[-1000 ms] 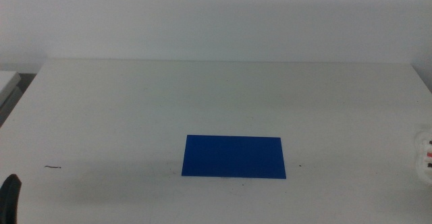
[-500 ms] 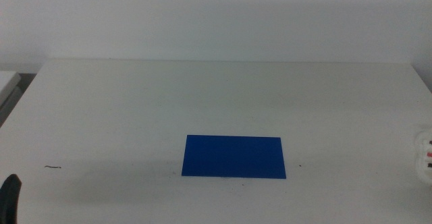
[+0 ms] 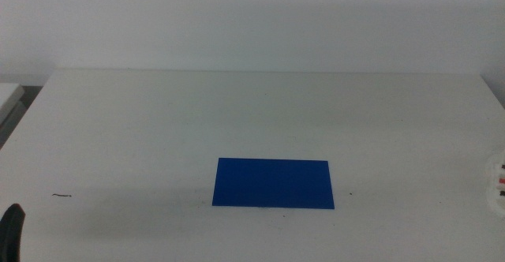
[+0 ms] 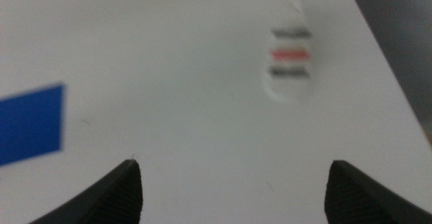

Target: Use one arm to grab the shoe from the table and place it on the mat.

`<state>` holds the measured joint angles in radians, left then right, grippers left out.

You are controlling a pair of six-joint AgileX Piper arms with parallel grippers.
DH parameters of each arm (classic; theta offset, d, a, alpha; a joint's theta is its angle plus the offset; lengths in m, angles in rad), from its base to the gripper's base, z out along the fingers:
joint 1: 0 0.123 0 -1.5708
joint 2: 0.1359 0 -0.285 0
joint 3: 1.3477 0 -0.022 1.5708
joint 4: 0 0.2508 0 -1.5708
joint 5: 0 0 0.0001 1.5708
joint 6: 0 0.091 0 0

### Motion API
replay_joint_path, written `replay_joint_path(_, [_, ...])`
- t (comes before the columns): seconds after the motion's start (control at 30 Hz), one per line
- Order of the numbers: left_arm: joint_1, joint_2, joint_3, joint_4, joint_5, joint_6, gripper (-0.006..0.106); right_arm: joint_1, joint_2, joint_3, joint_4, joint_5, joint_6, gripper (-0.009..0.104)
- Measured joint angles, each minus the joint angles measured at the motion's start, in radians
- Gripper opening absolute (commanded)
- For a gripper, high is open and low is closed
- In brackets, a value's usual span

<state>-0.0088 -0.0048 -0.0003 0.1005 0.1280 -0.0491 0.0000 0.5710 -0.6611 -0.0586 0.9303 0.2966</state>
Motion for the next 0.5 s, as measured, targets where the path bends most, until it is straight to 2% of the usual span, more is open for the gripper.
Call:
replay_joint_path(0.13, [0.0,0.0,0.0,0.0,0.0,0.0,0.094,0.0,0.196,-0.205,-0.109,0.235,0.14,0.093])
replay_joint_path(0.27, [0.0,0.0,0.0,0.0,0.0,0.0,0.094,-0.006,0.349,-0.326,-0.209,0.276,0.169,0.093])
replay_joint_path(0.5, [0.0,0.0,0.0,0.0,0.0,0.0,0.094,-0.166,0.608,-0.456,-0.207,0.283,0.116,0.093])
